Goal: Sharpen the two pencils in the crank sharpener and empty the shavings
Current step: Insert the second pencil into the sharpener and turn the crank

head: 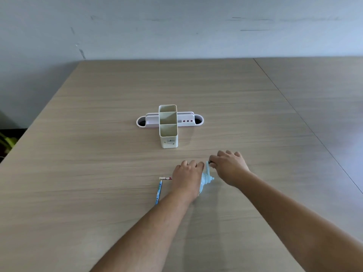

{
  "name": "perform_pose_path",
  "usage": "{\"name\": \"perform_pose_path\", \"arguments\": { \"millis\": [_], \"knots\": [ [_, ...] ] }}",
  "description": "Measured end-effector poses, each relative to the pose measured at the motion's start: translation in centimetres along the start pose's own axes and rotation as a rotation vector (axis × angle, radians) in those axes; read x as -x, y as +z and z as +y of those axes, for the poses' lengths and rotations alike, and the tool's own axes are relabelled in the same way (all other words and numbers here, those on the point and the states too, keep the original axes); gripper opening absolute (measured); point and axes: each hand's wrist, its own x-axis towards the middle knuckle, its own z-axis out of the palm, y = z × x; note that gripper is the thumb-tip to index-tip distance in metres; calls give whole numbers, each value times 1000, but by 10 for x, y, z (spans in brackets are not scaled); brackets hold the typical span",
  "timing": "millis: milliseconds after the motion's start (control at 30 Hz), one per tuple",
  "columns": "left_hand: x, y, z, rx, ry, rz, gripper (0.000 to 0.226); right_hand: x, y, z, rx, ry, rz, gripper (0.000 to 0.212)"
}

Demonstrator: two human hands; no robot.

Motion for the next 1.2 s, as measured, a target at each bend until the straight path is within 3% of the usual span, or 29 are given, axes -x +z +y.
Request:
{"name": "perform_pose_path", "arguments": {
  "millis": [133,333,400,533,633,767,900,1067,1200],
  "knots": [
    [-4,0,5,18,-67,8,51,5,38,-6,100,-19,-191,31],
    [-3,1,4,7,-51,1,55,68,53,-10,-43,-33,-26,27],
    [-2,-1,4,20,-35,-22,64,68,47,-8,-92,-13,-46,28],
    [3,-2,-3,52,50,3,109,64,21,0,-238,26,-65,28],
    [13,-10,-14,17,60,73,113,61,-1,8,-246,64,19,28],
    [25,-27,-43,36,-6,88,98,46,-33,-3,-275,55,126,27],
    [33,-30,-63,40,-95,56,56,28,-56,-37,-341,-117,144,24],
    [34,-19,-66,11,-115,37,28,17,-31,-64,-104,-258,-42,56],
    [32,-14,-60,-65,-83,77,14,14,-18,-68,-94,-239,-21,66]
  ]
}}
